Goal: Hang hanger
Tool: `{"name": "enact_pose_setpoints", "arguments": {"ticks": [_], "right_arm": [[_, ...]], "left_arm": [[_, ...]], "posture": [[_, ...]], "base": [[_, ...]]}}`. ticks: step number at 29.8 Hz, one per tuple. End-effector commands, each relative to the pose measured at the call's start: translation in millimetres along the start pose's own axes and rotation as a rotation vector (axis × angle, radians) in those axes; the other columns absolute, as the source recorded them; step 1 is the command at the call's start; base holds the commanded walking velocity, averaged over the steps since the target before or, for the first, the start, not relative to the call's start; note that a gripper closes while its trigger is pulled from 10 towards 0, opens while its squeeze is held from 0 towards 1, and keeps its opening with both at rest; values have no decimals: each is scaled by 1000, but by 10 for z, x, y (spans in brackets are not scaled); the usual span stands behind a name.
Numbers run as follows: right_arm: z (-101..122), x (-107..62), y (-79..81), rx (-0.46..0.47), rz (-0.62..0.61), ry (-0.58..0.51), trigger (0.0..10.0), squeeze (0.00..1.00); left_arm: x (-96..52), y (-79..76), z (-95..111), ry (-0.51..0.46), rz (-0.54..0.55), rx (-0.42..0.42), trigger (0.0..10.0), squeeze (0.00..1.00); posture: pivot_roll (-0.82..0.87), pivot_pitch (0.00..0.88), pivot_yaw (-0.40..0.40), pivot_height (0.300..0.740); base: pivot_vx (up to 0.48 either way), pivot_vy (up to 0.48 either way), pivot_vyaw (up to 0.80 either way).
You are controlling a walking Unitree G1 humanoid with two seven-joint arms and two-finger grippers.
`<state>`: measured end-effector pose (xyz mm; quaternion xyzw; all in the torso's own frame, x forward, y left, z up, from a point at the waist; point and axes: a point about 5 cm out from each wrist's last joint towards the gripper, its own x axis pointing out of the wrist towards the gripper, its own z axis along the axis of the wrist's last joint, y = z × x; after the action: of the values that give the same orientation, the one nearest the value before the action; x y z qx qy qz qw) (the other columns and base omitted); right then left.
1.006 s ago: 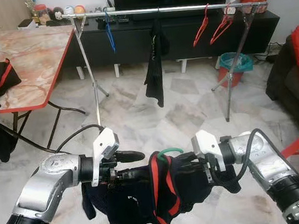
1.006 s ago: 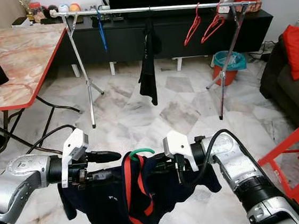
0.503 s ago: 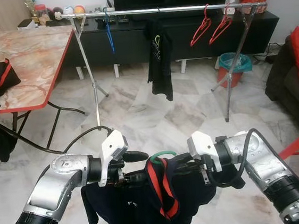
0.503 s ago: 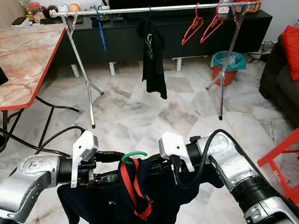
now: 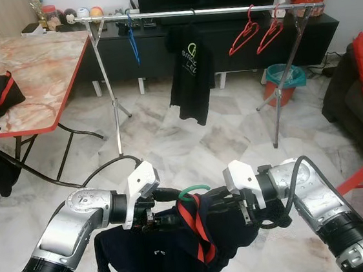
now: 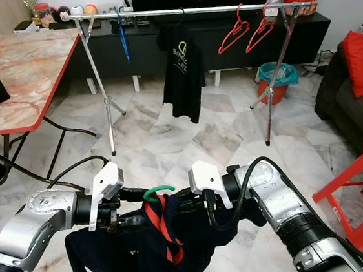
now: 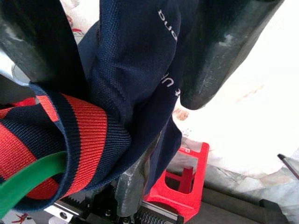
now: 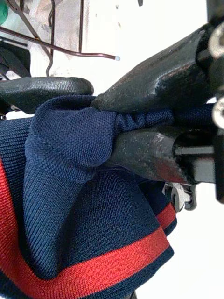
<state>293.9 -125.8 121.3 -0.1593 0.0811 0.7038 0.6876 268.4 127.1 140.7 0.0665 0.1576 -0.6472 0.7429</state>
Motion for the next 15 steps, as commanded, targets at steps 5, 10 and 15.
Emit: {"name": "enact_pose_setpoints", "arguments": {"ticks": [5,10,15], "right_arm": [[171,15,-68,-65,-6,-34,10000,0],[177,30,-82,-66,-3,-31,10000,0],[196,40,-93,-69,-7,-39,10000,0]], "left_arm": [[55,-26,-12,38,-24,9,0,0],[61,-28,-14,41,-24,10,0,0],[57,-41,-9,38,-39,9,0,0]], "posture": [[5,0,-61,740],[7,0,-62,740],[4,0,-58,740]], "base": [[0,0,0],[0,0,0],[0,0,0]]}}
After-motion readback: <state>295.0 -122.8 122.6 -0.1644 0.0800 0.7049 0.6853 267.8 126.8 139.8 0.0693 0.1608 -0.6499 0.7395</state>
